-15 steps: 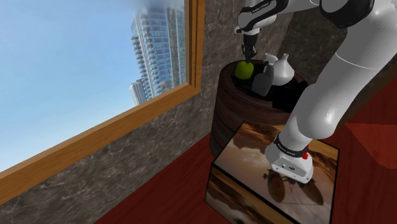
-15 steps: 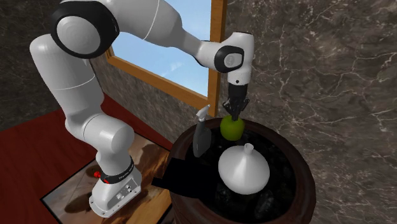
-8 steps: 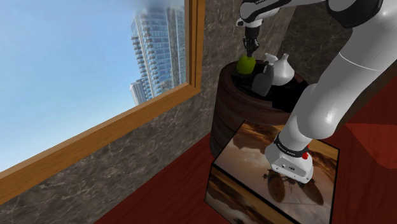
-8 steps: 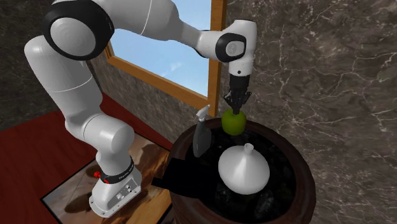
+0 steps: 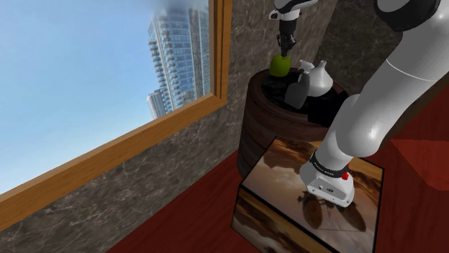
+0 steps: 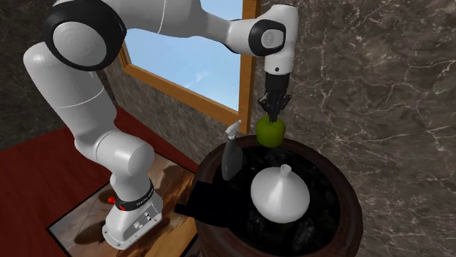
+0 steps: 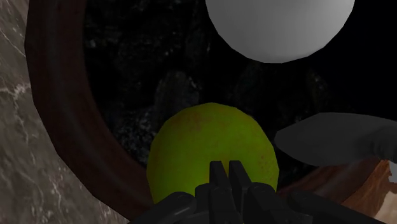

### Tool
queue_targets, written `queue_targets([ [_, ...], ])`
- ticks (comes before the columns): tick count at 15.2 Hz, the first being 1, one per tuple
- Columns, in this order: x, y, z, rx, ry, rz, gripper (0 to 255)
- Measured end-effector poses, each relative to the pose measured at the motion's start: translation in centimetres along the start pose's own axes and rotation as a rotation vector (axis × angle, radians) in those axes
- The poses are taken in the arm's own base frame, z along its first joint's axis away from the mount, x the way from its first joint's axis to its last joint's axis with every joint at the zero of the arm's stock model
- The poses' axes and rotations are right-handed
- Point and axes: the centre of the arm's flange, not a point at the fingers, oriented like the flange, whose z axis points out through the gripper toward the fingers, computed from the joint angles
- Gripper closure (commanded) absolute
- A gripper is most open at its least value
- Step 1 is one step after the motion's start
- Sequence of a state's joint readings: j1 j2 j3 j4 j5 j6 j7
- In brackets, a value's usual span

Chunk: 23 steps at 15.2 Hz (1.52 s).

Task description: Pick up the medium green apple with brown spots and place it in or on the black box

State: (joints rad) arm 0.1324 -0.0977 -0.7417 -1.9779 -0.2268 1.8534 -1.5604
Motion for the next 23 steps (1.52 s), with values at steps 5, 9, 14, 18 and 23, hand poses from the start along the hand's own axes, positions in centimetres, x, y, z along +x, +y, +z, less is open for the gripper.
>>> queue_targets([
  [5,-0.4,-0.1,-2.6,0.000,0.000,0.000,255],
  [9,-0.7,-0.2,-4.6,0.000,0.000,0.000,255],
  [14,-1.3,-0.9,-7.0,0.001,0.000,-0.001,255],
  [18,-3.4,-5.1,-7.4,0.001,0.001,0.000,255],
  [23,-6.3,-10.9,-8.3,0.001,0.001,0.000,255],
])
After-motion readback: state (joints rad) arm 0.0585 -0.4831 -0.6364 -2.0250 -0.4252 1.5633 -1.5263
